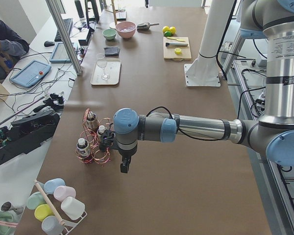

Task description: Take tea from basket to plate

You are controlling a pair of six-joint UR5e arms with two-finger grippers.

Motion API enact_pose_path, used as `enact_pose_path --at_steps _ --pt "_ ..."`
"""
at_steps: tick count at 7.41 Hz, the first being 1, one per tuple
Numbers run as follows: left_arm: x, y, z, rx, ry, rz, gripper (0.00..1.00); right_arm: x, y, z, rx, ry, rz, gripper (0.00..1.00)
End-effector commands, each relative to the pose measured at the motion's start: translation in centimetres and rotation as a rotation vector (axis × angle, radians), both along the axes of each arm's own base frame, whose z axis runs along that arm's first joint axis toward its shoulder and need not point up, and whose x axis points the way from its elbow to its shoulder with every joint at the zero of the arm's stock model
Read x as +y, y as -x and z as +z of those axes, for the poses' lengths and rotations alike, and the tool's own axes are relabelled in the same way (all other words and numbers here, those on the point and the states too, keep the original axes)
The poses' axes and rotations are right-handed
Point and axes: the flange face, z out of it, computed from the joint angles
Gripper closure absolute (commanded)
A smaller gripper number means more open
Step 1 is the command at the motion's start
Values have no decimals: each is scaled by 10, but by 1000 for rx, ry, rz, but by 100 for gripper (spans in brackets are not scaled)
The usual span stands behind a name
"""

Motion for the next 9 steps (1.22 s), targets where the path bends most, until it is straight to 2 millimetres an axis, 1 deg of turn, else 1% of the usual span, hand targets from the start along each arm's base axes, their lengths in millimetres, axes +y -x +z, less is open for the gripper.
enact_pose_path --at_steps 1,2,3,4,5,6,7,8,9 --pt "-7 2 -20 -12 -96 52 2 -1 -2 -1 2 -3 5 0" --pt "-18 4 -33 -29 -183 110 2 -1 -6 -1 2 -3 12 0" --pt "-40 7 -56 -56 -287 169 2 0 -7 0 2 -1 15 0" --pt "-49 13 -71 -75 -379 221 2 0 -8 1 2 0 17 0" --pt "-66 26 -99 -106 -492 270 2 0 -9 1 2 0 18 0" --pt "-78 28 -117 -121 -559 304 2 0 -9 0 2 -1 19 0" --pt "-103 30 -122 -140 -631 375 2 0 -9 0 2 0 19 0" --pt "-144 34 -117 -155 -694 479 2 0 -9 1 1 1 18 0" --pt "-173 37 -113 -166 -746 561 2 0 -9 1 1 1 18 0"
